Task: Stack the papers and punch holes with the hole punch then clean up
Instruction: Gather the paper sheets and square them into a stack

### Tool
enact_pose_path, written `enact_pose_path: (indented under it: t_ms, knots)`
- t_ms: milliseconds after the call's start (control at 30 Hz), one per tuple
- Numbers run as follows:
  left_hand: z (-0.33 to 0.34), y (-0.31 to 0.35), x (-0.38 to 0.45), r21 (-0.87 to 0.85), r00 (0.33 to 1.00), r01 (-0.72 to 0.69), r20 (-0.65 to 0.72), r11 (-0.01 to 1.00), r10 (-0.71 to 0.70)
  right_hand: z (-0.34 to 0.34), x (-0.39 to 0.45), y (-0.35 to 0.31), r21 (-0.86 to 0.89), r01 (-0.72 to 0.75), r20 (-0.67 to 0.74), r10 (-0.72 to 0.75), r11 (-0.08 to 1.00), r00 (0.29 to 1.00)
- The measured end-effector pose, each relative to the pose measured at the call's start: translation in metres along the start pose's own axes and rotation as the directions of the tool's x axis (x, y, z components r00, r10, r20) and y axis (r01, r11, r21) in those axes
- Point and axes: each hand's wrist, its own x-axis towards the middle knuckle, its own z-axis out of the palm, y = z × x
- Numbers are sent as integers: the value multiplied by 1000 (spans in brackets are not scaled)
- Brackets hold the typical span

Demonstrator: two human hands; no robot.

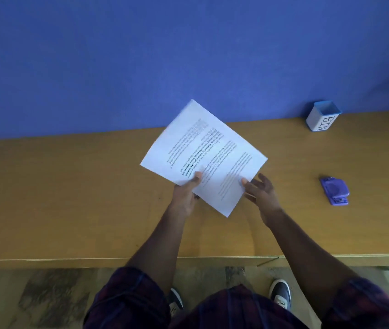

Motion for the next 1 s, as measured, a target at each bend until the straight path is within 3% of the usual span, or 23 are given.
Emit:
enact_pose_path:
  t_ms: [100, 200, 333, 433, 633, 900, 1000]
  knots:
    - [4, -3, -2, -36, 991, -19, 134, 999, 24, 10, -1, -13, 159, 73, 205, -105, 985, 973]
    - [1, -1, -2, 31, 992, -4, 127, 1000, 0, 14, 0, -22, 252, 114, 160, -158, 961, 974]
    - [-28, 17, 5, -45, 999, 24, -34, 999, -26, -4, 9, -34, 88, 157, 119, -167, 984, 979]
    - [-49, 31, 10, -13, 997, 8, -77, 1000, -9, -19, 13, -40, 0, 170, 87, -170, 985, 982]
    - [-50, 41, 16, 324, 997, -81, 8, 943, 83, -31, 10, -34, -110, 132, 64, -125, 985, 990]
    - [-57, 47, 16, 276, 981, -180, 117, 944, 153, -32, 7, -35, -90, 232, 136, -219, 968, 966]
    - [-61, 27, 13, 448, 993, -112, 80, 887, 85, -37, 6, -18, -224, 183, 110, -162, 957, 981]
